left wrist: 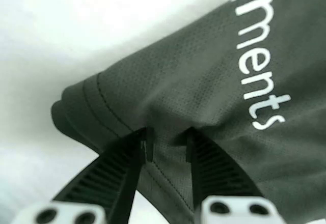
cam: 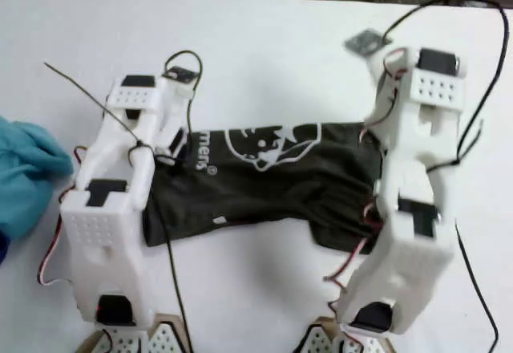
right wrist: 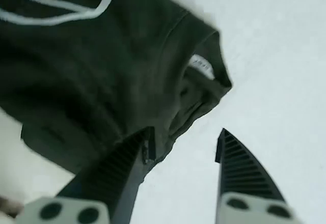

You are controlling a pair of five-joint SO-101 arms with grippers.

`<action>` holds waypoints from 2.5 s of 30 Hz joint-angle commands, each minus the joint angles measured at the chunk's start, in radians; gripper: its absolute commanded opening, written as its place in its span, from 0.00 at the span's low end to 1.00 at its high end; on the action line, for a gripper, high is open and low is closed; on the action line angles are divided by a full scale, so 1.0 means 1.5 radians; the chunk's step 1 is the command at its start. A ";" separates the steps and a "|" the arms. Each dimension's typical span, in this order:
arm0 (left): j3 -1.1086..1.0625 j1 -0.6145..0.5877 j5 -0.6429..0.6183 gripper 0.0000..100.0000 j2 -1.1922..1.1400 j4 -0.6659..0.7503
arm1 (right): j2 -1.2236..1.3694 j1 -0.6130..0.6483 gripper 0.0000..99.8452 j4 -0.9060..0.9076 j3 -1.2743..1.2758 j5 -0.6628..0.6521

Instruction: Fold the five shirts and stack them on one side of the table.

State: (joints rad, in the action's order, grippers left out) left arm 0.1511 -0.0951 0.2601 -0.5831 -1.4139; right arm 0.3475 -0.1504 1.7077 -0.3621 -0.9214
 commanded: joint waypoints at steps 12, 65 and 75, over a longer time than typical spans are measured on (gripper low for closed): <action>0.003 0.007 -0.003 0.14 -0.034 0.035 | -0.669 0.097 0.20 -0.153 0.849 -0.253; 0.012 0.007 0.000 0.14 -0.044 0.030 | -0.433 0.061 0.02 -0.294 0.628 -0.194; 0.012 0.007 0.001 0.14 -0.044 0.030 | -0.429 0.153 0.02 -0.364 0.540 -0.193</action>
State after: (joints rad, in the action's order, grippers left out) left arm 0.1542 -0.0967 0.2601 -0.6276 -1.4001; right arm -0.2984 0.0353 1.2275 0.4971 -1.2206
